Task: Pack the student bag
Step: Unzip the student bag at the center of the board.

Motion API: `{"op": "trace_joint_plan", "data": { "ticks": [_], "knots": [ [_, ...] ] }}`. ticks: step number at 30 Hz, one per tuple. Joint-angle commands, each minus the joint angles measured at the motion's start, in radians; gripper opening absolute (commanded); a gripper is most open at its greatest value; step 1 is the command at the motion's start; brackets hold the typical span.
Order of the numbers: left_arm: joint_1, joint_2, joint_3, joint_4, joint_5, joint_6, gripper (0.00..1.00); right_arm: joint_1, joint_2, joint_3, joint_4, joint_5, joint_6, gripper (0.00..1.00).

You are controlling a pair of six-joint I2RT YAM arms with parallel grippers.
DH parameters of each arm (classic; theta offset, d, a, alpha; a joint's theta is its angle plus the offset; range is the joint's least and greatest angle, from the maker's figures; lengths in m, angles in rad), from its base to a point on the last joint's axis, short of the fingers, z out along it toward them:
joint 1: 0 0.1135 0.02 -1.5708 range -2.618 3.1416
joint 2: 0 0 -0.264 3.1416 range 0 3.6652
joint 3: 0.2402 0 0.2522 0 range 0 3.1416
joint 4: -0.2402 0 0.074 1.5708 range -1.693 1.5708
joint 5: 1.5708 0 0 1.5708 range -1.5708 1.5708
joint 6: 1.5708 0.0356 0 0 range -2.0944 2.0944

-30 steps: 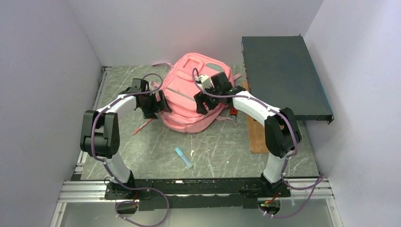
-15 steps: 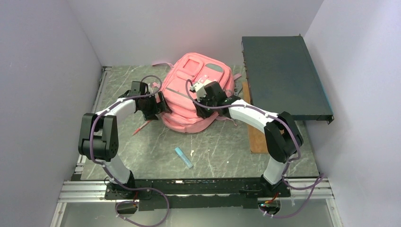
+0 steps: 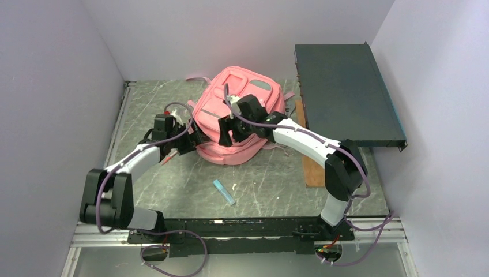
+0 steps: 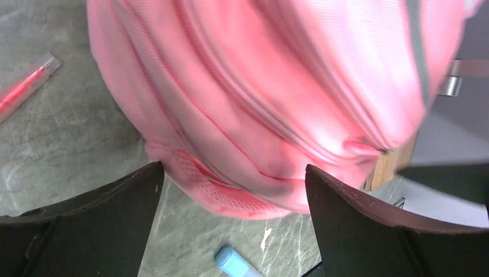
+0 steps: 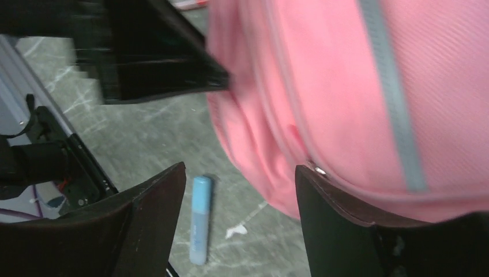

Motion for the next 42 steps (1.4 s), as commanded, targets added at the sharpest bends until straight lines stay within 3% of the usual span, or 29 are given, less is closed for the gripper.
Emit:
{"op": "trace_joint_plan", "data": {
  "ticks": [1,5,9,12,14,17,28,31,37,39,42],
  "knots": [
    [-0.016,-0.181,-0.033,0.053,-0.022,0.065,0.98,-0.072,-0.117,-0.004,-0.101,0.071,0.009,0.73],
    [-0.132,-0.288,-0.044,0.092,-0.157,0.150,0.97,-0.133,-0.130,-0.029,-0.086,0.127,0.091,0.63],
    [-0.377,-0.324,-0.047,0.219,-0.384,0.425,0.95,-0.180,-0.104,-0.004,-0.110,0.134,0.118,0.53],
    [-0.405,-0.277,-0.081,0.347,-0.371,0.580,0.98,-0.199,-0.106,-0.005,-0.101,0.107,0.091,0.51],
    [-0.405,-0.213,-0.029,0.292,-0.348,0.688,0.96,-0.208,-0.110,-0.011,-0.091,0.101,0.082,0.50],
    [-0.405,-0.122,0.059,0.206,-0.348,0.738,0.89,-0.223,-0.113,-0.026,-0.072,0.071,0.078,0.50],
    [-0.405,-0.003,0.159,0.142,-0.172,0.632,0.76,-0.249,-0.113,-0.073,-0.030,0.009,0.084,0.48],
    [-0.406,-0.010,0.155,0.122,-0.153,0.571,0.78,-0.251,-0.116,-0.082,-0.026,0.006,0.082,0.48],
    [-0.405,-0.063,0.144,0.101,-0.215,0.393,0.92,-0.255,-0.118,-0.095,-0.011,-0.008,0.085,0.48],
    [-0.405,-0.059,0.132,0.131,-0.205,0.373,0.91,-0.255,-0.107,-0.093,-0.010,-0.020,0.085,0.48],
    [-0.406,-0.021,0.156,0.110,-0.196,0.394,0.82,-0.256,-0.100,-0.090,-0.012,-0.031,0.085,0.47]
  ]
}}
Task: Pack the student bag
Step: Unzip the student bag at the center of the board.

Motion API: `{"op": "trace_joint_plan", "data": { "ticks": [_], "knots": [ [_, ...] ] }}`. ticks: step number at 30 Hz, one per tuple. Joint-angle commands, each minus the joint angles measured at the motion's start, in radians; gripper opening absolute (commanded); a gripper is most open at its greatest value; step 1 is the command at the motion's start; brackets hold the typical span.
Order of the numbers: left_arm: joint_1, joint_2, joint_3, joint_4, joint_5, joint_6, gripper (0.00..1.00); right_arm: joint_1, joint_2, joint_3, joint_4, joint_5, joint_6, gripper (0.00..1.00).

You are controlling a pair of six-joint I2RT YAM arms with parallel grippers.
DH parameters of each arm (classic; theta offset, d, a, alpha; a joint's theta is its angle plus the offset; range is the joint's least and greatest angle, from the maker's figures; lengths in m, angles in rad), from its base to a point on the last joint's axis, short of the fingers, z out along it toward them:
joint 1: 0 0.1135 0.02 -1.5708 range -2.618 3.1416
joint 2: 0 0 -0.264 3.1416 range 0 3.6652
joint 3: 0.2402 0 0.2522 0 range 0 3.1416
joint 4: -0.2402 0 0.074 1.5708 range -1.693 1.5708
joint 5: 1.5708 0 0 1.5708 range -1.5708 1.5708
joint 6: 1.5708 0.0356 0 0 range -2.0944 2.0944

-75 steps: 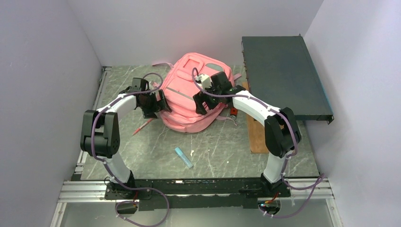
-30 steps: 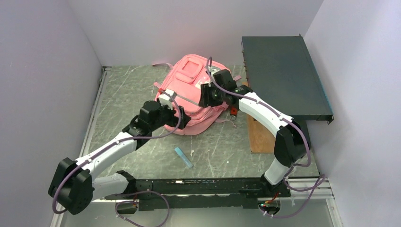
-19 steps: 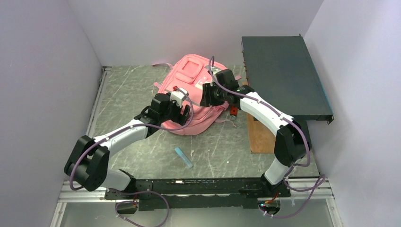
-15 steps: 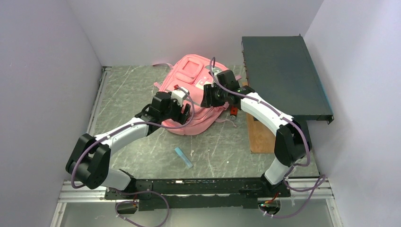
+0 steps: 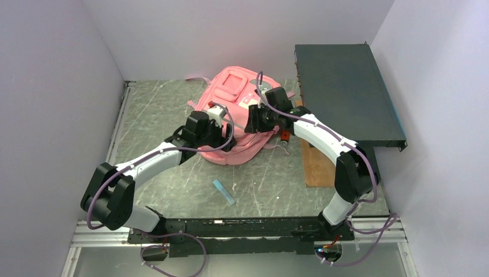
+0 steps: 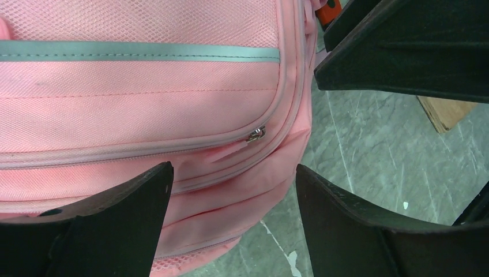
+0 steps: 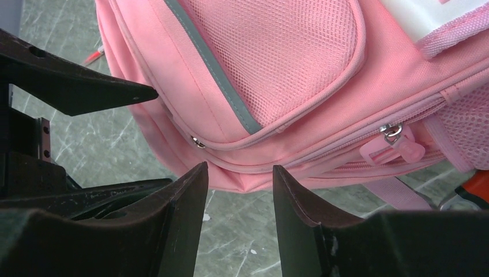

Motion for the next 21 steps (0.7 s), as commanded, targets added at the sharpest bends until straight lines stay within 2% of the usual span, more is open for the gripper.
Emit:
{"op": "trace_joint_plan", "data": {
  "ticks": [1,9,14,17,21],
  "knots": [
    [-0.006,0.015,0.048,-0.001,0.020,-0.035,0.81,-0.004,-0.007,0.005,0.047,-0.031,0.000,0.47],
    [-0.010,0.078,0.070,0.063,0.073,0.032,0.82,-0.006,0.000,-0.008,0.058,-0.039,0.002,0.47],
    [-0.029,0.084,0.071,0.092,0.115,0.030,0.73,-0.006,0.012,-0.008,0.065,-0.057,0.006,0.47],
    [-0.052,0.084,0.066,0.088,0.089,0.038,0.62,-0.006,0.011,-0.008,0.067,-0.058,0.007,0.47],
    [-0.074,0.090,0.061,0.087,0.030,0.047,0.58,-0.006,0.013,-0.010,0.069,-0.058,0.007,0.47]
  ]
}}
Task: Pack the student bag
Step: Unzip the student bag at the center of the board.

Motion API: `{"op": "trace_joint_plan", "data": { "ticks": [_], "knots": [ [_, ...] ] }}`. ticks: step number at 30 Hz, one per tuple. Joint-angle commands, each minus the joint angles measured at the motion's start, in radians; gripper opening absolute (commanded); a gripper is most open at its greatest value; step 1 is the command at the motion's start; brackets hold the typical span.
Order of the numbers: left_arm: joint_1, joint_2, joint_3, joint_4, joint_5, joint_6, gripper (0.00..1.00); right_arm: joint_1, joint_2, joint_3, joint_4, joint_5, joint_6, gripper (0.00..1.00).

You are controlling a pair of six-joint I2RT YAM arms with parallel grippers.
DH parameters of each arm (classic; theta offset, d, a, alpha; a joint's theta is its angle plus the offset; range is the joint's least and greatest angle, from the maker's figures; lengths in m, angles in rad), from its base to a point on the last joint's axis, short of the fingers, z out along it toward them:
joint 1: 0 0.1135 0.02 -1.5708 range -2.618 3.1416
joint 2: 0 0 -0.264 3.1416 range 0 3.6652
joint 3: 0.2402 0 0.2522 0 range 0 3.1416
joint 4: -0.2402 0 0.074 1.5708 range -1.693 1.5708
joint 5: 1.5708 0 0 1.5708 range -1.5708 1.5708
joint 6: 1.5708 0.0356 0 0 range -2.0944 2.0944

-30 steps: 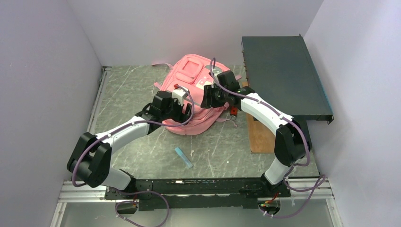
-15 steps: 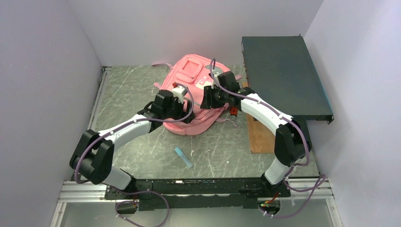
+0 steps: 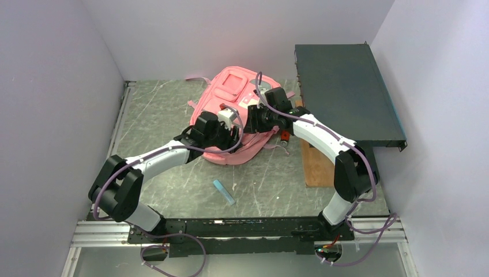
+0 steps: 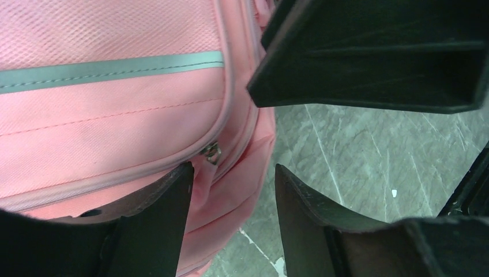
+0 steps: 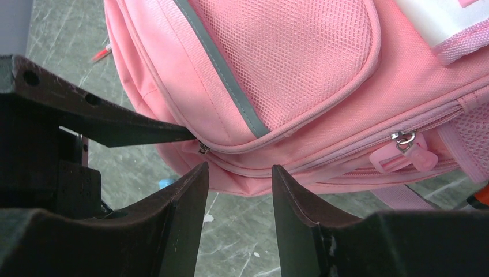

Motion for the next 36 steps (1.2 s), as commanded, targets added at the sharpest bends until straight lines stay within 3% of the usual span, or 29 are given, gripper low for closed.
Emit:
{"op": "trace_joint_plan", "data": {
  "ticks": [1,13,15,19,21,28,36],
  "knots": [
    [-0.024,0.009,0.022,0.058,-0.048,0.026,0.58,-0.006,0.004,-0.004,0.045,-0.021,0.007,0.47],
    [-0.044,0.060,0.061,0.026,-0.258,0.045,0.46,-0.006,0.014,-0.014,0.070,-0.033,0.049,0.46],
    [-0.050,0.063,0.068,0.013,-0.294,0.042,0.37,-0.006,0.018,-0.020,0.079,-0.023,0.076,0.43],
    [-0.053,0.041,0.060,-0.016,-0.374,0.023,0.10,-0.004,0.022,-0.055,0.082,0.096,0.211,0.26],
    [-0.054,0.028,0.053,-0.032,-0.395,0.009,0.02,0.000,0.011,-0.103,0.116,0.127,0.290,0.26],
    [-0.053,-0.006,0.044,-0.022,-0.304,-0.051,0.00,0.019,0.009,-0.155,0.145,0.186,0.361,0.43],
    [-0.054,-0.050,0.017,0.006,-0.271,-0.084,0.00,0.080,0.068,-0.120,0.147,0.389,0.362,0.47]
  ]
}}
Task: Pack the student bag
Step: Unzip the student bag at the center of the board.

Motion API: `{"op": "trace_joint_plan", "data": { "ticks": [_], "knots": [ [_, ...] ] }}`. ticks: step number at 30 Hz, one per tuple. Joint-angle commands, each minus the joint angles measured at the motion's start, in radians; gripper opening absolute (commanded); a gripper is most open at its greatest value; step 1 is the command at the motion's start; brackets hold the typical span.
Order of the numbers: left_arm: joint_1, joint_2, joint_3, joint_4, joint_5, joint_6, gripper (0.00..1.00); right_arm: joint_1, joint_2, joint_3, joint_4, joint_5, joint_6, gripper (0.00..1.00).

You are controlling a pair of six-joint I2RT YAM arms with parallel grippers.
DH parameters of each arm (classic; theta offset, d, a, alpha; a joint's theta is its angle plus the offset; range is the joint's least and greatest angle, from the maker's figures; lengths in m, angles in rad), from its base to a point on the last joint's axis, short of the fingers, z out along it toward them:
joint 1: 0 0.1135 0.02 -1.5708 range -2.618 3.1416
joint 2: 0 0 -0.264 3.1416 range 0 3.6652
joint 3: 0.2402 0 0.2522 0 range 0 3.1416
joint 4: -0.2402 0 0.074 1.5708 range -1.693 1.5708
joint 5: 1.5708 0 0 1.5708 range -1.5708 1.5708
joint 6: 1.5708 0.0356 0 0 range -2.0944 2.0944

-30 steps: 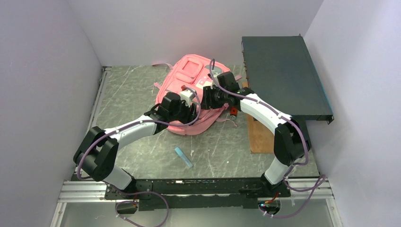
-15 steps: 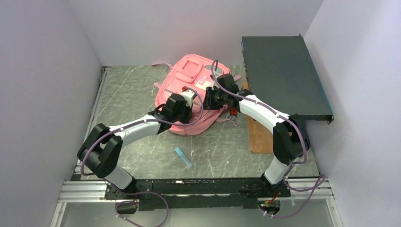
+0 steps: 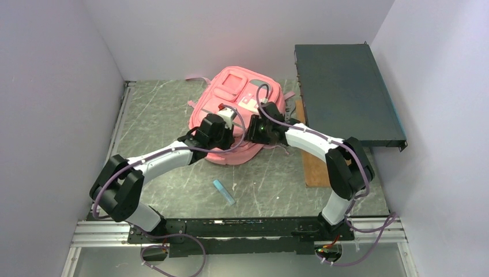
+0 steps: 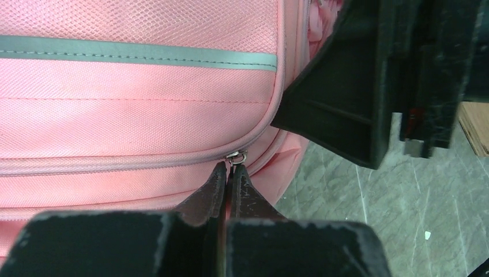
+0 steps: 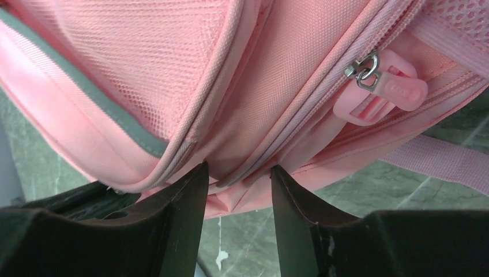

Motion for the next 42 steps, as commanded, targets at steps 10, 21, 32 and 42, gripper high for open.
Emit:
{"op": "trace_joint_plan", "data": {
  "ticks": [10,21,32,42],
  "knots": [
    [0.092,-0.017,0.038,-0.174,-0.152,-0.051,0.00,0.076,0.031,-0.044,0.076,0.489,-0.034,0.00],
    [0.471,0.155,0.260,-0.312,-0.078,-0.018,0.00,0.112,-0.032,-0.155,0.231,0.525,-0.232,0.00],
    [0.506,0.221,0.459,-0.440,0.169,0.004,0.08,0.147,-0.125,-0.091,0.155,0.297,-0.414,0.23],
    [0.511,-0.067,0.261,-0.451,0.383,-0.046,0.80,0.297,-0.315,-0.075,-0.050,0.225,-0.494,0.62]
  ]
}}
